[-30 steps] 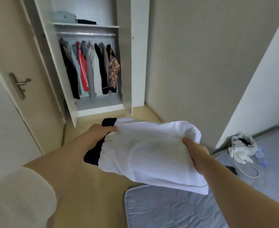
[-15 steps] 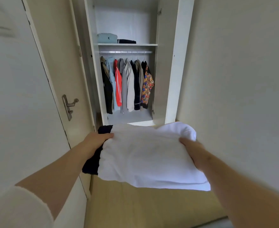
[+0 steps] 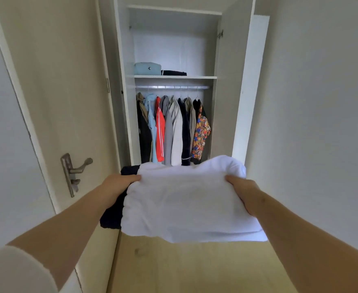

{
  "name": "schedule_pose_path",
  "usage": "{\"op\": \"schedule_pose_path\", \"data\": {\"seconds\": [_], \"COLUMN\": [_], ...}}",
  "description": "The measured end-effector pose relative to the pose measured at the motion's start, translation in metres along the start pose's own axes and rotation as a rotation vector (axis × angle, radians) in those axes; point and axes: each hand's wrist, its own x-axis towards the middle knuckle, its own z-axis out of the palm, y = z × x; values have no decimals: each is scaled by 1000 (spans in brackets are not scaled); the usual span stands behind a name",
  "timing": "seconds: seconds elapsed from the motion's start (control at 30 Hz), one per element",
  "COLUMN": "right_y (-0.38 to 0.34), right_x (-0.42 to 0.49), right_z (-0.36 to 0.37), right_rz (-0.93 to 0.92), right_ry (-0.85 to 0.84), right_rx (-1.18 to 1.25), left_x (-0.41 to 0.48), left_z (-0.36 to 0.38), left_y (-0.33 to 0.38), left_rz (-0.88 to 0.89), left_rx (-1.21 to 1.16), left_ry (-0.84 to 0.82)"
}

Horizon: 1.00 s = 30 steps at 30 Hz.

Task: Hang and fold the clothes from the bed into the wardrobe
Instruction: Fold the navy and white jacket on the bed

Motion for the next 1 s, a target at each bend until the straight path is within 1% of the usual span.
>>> {"op": "schedule_pose_path", "data": {"seconds": [0.2, 0.47, 0.63, 0.77, 0.87, 1.0], "right_y": [-74, -153, -190, -242, -292, -348], "right_x": [128, 238, 322, 402, 463, 542], "right_z": [33, 88, 116, 151, 177, 202], "right_rz": [-50, -140, -178, -227, -254, -275], "right_ry": [-45, -82, -36, -6, 45, 87], "right_rx": [69, 101, 67, 1, -11, 50], "left_x": [121, 254, 344, 432, 499, 583], "left_z": [14, 0, 10, 20, 23, 21], "left_y": [83, 159, 183, 212, 260, 328], "left_rz": [43, 143, 178, 191, 232, 347], "left_rx": [24, 17, -19, -94, -122, -103], "left_ry": [66, 132, 105, 93, 78, 91]}}
